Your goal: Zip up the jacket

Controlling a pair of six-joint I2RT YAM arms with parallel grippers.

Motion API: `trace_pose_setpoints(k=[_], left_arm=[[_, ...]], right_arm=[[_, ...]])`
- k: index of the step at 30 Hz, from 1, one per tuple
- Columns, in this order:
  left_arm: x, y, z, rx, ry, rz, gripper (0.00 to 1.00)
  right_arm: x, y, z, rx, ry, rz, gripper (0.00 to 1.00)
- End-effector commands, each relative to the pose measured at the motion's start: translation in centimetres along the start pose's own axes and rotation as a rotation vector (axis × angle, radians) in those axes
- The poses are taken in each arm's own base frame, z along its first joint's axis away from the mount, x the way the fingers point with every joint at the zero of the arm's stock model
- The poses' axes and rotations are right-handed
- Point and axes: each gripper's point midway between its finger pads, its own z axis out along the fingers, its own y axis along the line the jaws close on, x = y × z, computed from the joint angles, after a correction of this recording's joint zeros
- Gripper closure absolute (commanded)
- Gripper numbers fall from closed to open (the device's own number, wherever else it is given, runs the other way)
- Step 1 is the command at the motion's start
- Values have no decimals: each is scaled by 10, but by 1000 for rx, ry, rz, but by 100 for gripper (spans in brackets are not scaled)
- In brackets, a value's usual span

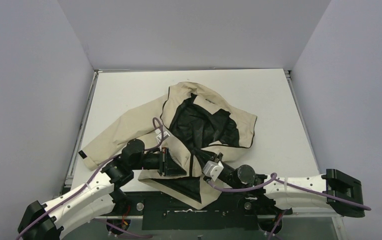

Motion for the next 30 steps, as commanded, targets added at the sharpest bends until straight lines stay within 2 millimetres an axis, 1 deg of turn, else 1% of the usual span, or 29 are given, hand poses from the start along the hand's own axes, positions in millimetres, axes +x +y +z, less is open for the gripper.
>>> trace_pose_setpoints(k=[1,3,7,10,17,20,24,27,30], left_arm=[[20,-20,-7,50,122,49,100],[20,-18,-7,38,121,51,100],[21,-8,-7,-18,127,42,100],[20,-2,-7,-54,123,43,100],[2,15,-9,-215,53,49,100],[-11,25,-10,-298,9,52,100],[-34,40,-17,-407,-66,64,100],[-56,51,-27,-463,-125,59,100],[-76,62,-39,-485,-169,45,100]], right_arm=[[-6,-85,-9,353,44,-61,100],[-5,-97,-11,399,59,-67,100],[0,-125,-16,506,110,-84,100],[7,-147,-23,603,165,-88,100],[28,-203,-46,829,313,-99,100],[31,-225,-56,902,335,-85,100],[37,-252,-64,969,363,-62,100],[44,-276,-75,1031,395,-61,100],[58,-297,-82,1059,449,-40,100]])
